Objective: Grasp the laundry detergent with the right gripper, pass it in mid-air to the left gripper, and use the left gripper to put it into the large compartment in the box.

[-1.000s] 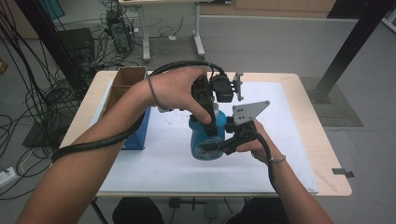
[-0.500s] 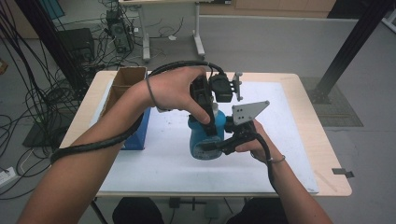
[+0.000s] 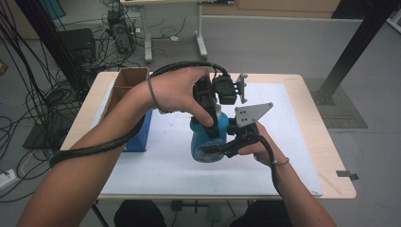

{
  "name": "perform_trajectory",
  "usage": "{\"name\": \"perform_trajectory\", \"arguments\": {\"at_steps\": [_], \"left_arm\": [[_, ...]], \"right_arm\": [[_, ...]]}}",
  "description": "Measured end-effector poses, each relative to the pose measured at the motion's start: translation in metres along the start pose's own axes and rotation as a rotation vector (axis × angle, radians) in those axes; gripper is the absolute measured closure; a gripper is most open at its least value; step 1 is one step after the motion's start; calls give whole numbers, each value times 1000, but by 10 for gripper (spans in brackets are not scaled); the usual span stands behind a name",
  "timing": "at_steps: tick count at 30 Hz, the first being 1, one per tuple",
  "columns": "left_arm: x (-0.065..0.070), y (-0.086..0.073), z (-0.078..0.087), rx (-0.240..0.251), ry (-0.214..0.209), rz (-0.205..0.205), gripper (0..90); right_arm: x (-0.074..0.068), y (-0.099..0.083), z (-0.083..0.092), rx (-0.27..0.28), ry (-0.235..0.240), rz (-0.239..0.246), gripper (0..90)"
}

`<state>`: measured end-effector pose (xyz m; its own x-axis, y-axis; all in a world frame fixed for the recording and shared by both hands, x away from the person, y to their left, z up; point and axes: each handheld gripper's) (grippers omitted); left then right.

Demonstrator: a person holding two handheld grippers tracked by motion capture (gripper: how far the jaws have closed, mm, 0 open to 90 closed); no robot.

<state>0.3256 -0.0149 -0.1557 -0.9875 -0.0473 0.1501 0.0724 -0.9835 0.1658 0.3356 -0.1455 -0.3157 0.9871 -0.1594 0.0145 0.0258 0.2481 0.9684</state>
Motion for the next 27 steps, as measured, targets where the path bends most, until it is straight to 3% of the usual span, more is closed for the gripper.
{"name": "perform_trajectory", "arguments": {"at_steps": [12,19,27], "left_arm": [[-3,-2,-2,-13,9,23,377],[-4,-3,1,-6,16,32,377],[-6,-2,0,-6,18,39,377]], "right_arm": [[0,1,1,-3,11,-28,225],[0,-1,-2,-9,-28,-45,123],[0,-1,-1,-47,-47,-43,84]]}}
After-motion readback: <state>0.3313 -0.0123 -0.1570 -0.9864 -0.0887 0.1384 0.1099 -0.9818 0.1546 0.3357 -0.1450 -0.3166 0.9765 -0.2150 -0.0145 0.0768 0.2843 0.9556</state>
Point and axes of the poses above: each handheld gripper's, and its own axes: z roughly backward along the jaws, y roughly out of its top, x roughly to its right, and after that the axes turned 11 degrees about -y, right-handed
